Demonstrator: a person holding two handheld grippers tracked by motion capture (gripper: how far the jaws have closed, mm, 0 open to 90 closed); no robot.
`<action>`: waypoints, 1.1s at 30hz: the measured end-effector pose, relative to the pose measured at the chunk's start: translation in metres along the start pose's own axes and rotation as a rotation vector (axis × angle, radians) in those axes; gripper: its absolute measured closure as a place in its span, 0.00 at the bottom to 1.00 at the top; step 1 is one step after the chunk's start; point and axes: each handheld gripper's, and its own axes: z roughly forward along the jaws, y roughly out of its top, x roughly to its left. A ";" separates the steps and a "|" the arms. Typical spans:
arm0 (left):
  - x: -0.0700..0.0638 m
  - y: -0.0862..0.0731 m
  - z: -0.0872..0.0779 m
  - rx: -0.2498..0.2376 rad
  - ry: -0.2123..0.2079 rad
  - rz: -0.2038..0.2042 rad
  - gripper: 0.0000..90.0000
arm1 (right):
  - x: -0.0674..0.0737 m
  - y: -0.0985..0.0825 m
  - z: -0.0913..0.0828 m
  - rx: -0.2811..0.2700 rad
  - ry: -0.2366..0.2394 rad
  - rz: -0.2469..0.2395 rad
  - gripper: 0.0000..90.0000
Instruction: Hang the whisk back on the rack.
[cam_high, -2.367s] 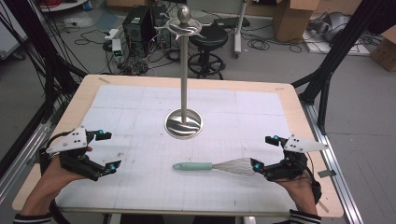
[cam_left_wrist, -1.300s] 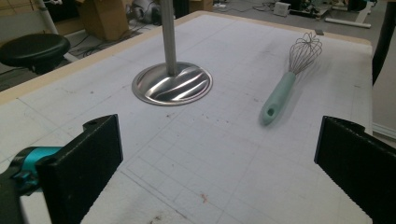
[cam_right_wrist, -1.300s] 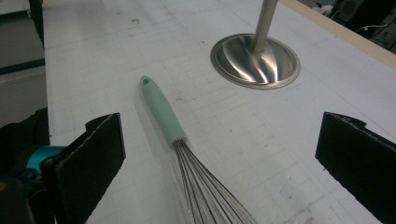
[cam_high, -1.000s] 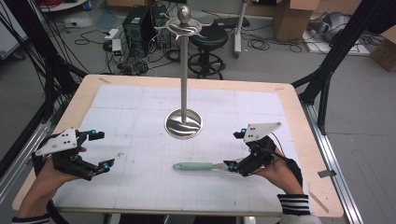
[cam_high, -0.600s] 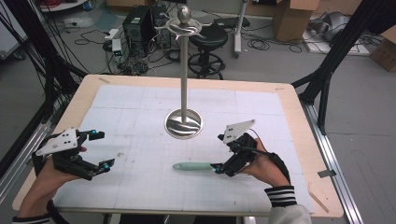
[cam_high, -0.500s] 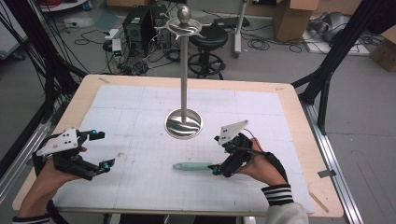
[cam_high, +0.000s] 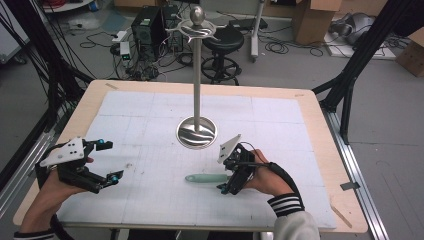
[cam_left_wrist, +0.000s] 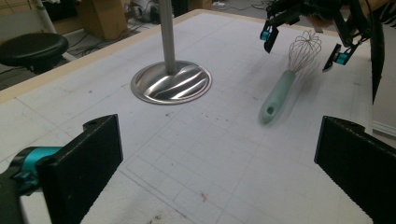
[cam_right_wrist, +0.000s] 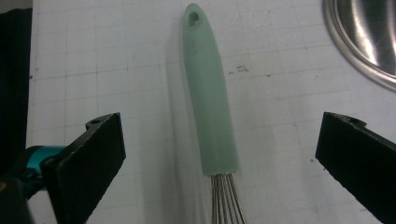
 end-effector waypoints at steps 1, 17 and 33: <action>0.000 0.000 0.000 0.001 0.000 0.000 0.02 | 0.000 0.001 0.002 0.007 0.003 -0.006 0.01; 0.000 0.000 0.001 0.004 -0.003 0.000 0.02 | 0.000 0.007 0.023 0.103 0.012 -0.012 0.22; -0.001 0.000 0.001 -0.001 -0.009 0.000 0.02 | -0.003 0.006 0.031 0.188 0.052 -0.048 0.59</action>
